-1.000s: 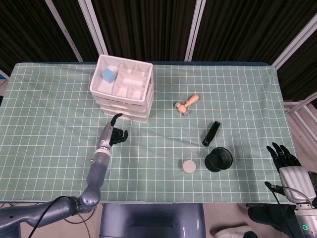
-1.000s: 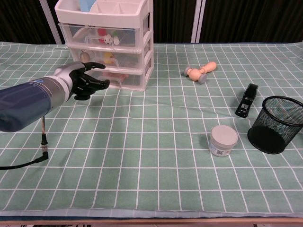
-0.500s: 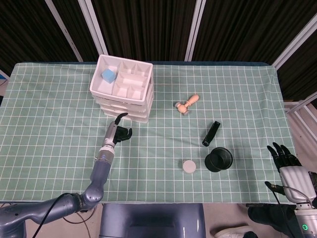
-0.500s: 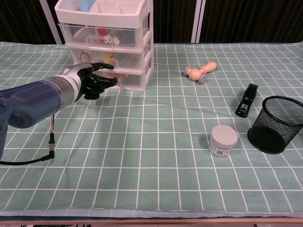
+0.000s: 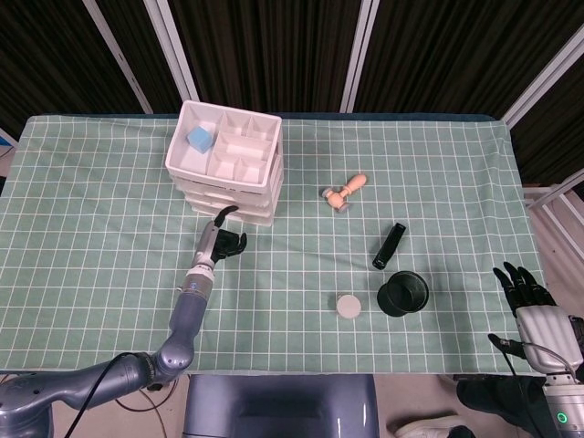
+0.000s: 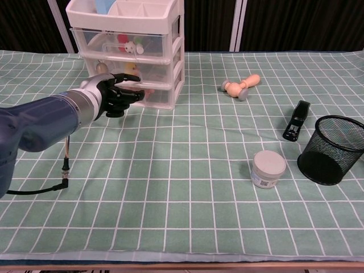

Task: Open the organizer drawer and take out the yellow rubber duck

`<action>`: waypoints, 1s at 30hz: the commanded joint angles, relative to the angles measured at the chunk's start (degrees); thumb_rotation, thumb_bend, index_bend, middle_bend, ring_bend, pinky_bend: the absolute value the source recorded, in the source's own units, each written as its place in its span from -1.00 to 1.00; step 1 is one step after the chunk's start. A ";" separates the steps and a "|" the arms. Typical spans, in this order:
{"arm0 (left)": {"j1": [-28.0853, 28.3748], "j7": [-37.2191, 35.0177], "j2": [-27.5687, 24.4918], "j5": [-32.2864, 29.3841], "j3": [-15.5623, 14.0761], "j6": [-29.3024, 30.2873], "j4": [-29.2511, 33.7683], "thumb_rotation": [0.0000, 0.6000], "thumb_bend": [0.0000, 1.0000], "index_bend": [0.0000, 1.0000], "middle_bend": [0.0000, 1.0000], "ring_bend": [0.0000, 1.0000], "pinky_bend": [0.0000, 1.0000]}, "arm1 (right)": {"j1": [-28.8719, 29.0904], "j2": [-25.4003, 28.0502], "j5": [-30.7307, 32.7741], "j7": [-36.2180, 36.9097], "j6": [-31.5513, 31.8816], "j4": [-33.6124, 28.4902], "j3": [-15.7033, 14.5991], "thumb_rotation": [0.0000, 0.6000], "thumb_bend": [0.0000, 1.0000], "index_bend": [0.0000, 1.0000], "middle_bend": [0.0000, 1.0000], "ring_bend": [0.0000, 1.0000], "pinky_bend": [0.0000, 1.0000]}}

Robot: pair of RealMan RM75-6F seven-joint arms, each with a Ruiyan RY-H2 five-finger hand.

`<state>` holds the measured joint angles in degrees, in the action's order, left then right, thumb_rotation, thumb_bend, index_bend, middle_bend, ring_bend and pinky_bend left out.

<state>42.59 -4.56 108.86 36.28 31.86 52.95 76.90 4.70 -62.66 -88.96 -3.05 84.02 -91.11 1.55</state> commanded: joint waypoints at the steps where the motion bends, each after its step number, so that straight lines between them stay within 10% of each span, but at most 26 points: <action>1: 0.27 -0.48 0.10 -0.01 -0.15 -0.67 -0.70 1.00 -0.04 -0.68 0.87 0.91 1.00 | 0.01 -0.01 0.03 0.03 -0.02 0.00 0.01 1.00 -0.86 -1.00 -1.00 -1.00 -0.55; 30: -2.71 -5.39 -3.05 4.09 -3.65 -2.11 2.62 1.00 -0.03 -0.37 0.90 0.93 1.00 | -0.23 0.07 0.39 0.10 0.05 -0.61 0.04 1.00 -0.86 -1.00 -1.00 -1.00 -0.55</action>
<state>40.47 -9.79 106.26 39.79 28.76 50.36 78.75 4.47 -62.60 -88.58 -2.95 84.07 -91.71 1.58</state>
